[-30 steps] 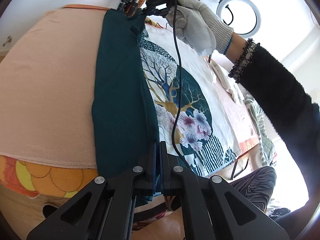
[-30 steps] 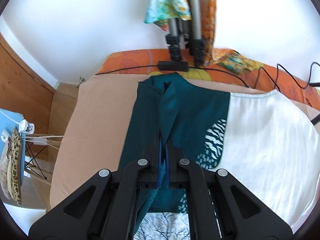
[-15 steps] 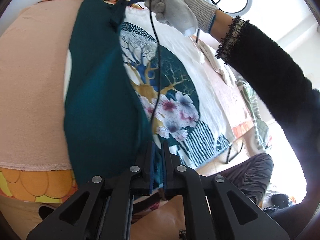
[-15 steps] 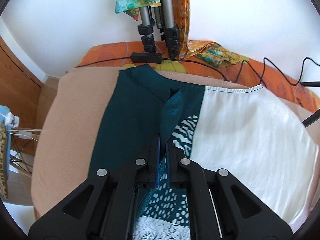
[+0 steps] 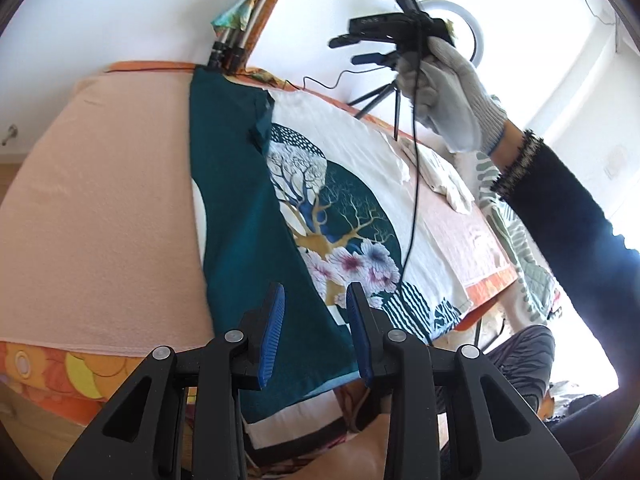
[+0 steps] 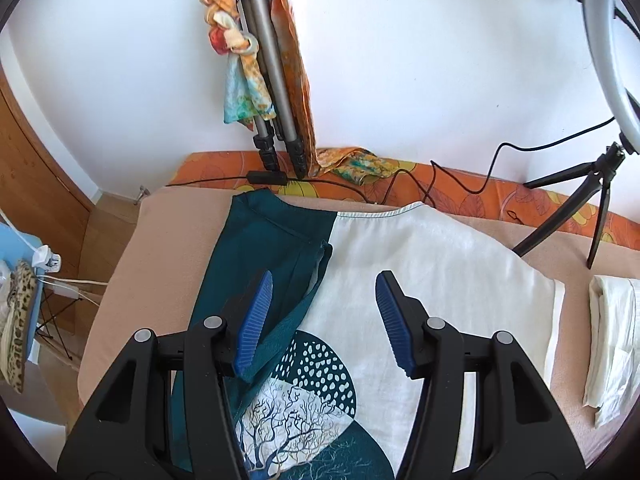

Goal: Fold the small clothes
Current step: 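Move both tools across to the cream side edge of the shirt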

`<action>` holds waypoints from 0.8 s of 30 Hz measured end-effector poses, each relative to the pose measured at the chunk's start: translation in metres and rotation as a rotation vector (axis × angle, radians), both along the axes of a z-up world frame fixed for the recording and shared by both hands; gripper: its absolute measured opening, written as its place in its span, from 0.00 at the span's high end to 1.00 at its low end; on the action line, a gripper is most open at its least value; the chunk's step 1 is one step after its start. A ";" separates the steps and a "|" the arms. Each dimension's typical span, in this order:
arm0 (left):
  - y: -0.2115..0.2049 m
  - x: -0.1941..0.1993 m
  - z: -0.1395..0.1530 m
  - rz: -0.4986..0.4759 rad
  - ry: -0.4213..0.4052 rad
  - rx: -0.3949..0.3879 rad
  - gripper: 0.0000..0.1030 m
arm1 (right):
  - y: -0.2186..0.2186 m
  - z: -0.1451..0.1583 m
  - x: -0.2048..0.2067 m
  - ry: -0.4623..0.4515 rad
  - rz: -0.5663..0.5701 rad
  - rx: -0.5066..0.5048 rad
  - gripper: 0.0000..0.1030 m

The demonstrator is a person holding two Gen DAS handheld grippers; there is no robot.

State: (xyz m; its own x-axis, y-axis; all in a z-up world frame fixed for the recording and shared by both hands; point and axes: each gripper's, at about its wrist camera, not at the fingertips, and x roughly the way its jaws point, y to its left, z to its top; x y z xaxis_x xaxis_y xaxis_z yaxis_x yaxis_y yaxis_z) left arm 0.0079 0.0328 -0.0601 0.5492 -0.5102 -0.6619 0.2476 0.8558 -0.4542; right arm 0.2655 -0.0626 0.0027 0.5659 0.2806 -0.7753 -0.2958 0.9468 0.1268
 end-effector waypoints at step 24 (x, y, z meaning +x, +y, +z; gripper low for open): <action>-0.189 -0.030 0.001 -0.242 -0.140 0.197 0.64 | -0.222 0.077 -0.185 -0.187 -0.034 0.075 0.37</action>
State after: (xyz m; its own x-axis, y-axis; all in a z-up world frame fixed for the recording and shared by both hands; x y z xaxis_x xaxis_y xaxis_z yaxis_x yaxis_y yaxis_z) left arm -0.0217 -0.1563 -0.0588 0.5204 -0.5063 -0.6876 0.5025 0.8326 -0.2328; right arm 0.0806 -0.2851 0.0793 0.7081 0.3115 -0.6337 -0.2887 0.9467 0.1428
